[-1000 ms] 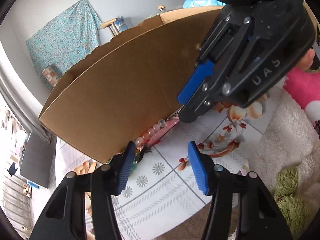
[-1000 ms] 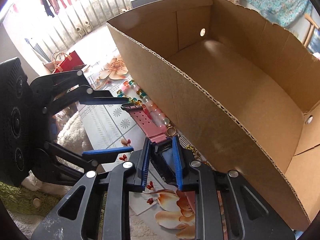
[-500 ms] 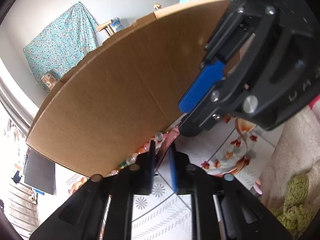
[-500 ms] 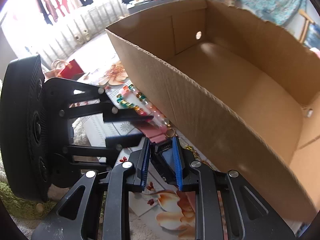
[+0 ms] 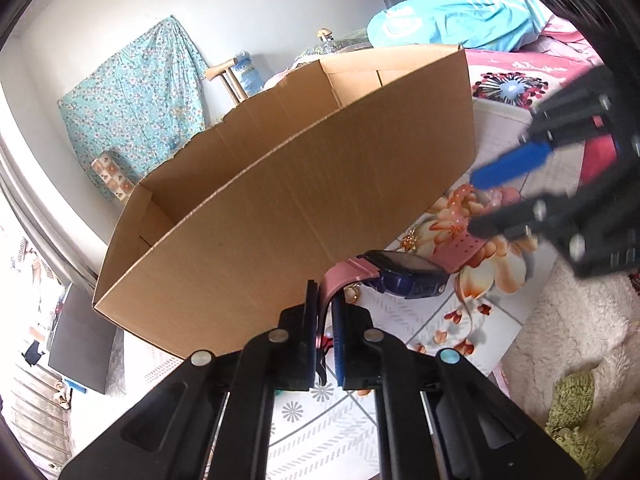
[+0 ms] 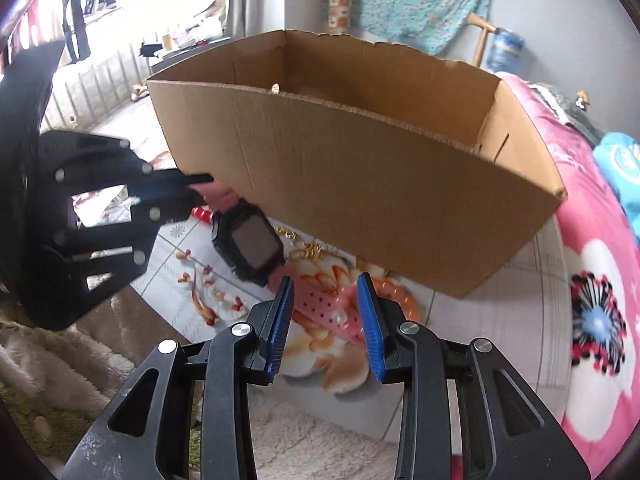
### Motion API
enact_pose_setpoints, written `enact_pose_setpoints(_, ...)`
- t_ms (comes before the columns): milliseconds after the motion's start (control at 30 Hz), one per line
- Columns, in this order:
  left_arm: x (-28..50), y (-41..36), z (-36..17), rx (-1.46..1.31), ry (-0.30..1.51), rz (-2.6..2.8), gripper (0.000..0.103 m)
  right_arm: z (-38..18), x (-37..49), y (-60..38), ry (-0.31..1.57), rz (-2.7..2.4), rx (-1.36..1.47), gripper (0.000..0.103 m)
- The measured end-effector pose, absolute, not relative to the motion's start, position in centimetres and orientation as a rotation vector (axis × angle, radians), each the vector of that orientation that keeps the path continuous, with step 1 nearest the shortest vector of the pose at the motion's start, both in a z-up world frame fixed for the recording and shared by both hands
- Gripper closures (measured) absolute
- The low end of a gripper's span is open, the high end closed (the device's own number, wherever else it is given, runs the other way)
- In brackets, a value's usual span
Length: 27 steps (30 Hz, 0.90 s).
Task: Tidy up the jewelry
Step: 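Lift the pink smartwatch with the right gripper and carry it over the box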
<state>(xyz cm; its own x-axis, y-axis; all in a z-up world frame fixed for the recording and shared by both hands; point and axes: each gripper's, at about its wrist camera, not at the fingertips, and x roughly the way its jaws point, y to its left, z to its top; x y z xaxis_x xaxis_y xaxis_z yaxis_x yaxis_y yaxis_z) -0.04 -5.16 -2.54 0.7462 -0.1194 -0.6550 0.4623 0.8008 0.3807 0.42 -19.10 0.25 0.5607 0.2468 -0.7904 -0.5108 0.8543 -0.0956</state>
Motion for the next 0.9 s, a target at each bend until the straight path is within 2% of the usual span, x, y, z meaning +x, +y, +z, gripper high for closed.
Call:
enact_pose_setpoints(400, -1.5, -5.2, 1.3, 0.491, 0.606, -0.353, 0.097, -3.2, -1.5, -14.4, 0.737, 0.387, -0.474, 0.071)
enact_pose_setpoints(500, -1.8, -4.9, 2.9, 0.448, 0.604, -0.360, 0.097, -3.0, -1.4, -14.0, 0.695, 0.369, -0.433, 0.072)
enact_pose_setpoints(567, -1.9, -4.4, 4.1, 0.402, 0.605, -0.370, 0.097, -2.6, -1.0, -14.2, 0.678, 0.340, -0.382, 0.074)
enact_pose_setpoints(633, -2.0, -3.8, 5.5, 0.358, 0.595, -0.378, 0.097, -2.1, -0.7, -14.8, 0.654, 0.340, -0.300, 0.082)
enact_pose_setpoints(700, -2.4, -3.5, 6.3, 0.354, 0.571, -0.366, 0.097, -1.6, -0.4, -15.1, 0.639, 0.334, -0.244, 0.094)
enact_pose_setpoints(900, -3.0, -2.7, 8.8, 0.376, 0.497, -0.309, 0.097, 1.4, 0.2, -16.6, 0.553, 0.368, -0.058, 0.099)
